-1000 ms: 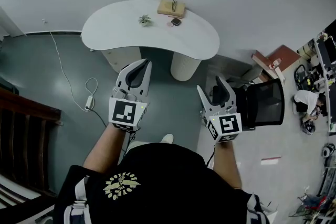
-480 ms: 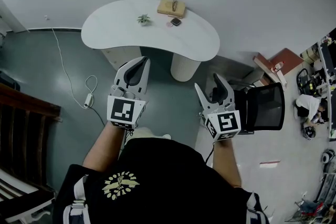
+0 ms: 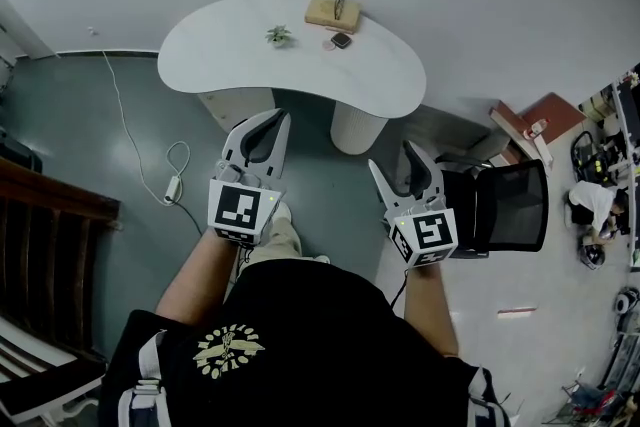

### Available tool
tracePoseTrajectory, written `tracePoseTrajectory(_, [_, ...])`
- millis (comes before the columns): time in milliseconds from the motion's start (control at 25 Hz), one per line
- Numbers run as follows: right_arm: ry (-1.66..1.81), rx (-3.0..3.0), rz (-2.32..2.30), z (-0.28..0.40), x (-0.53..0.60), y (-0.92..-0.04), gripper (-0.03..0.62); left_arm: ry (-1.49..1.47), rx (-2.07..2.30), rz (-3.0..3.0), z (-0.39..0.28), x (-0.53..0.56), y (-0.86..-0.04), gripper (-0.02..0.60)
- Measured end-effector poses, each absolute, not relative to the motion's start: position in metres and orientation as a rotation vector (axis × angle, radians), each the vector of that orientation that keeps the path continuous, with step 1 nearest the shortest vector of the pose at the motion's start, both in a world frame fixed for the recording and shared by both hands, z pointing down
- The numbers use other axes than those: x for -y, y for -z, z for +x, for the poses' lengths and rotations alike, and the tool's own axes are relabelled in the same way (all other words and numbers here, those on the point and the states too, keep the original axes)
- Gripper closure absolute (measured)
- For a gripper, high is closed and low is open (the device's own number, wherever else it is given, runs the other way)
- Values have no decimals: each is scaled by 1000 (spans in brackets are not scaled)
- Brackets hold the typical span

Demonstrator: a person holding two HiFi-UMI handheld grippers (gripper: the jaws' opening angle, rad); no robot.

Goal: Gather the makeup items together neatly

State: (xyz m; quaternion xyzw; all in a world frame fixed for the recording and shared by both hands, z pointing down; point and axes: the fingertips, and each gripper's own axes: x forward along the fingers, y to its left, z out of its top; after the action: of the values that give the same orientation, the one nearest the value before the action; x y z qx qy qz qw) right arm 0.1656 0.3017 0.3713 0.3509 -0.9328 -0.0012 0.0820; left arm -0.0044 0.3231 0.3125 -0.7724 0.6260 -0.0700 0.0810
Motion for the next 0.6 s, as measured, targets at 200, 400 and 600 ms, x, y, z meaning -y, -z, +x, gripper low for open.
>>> tracePoseTrajectory(200, [4, 2784, 1039, 151, -285, -374, 322, 211, -1860, -2315, -16, -303, -313, 569])
tracePoseTrajectory(400, [11, 2773, 1051, 134, -261, -370, 322, 203, -1850, -2339, -32, -277, -315, 569])
tracePoseTrajectory(600, [16, 2761, 1072, 120, -230, -370, 322, 197, -1840, -2351, -50, -246, -317, 569])
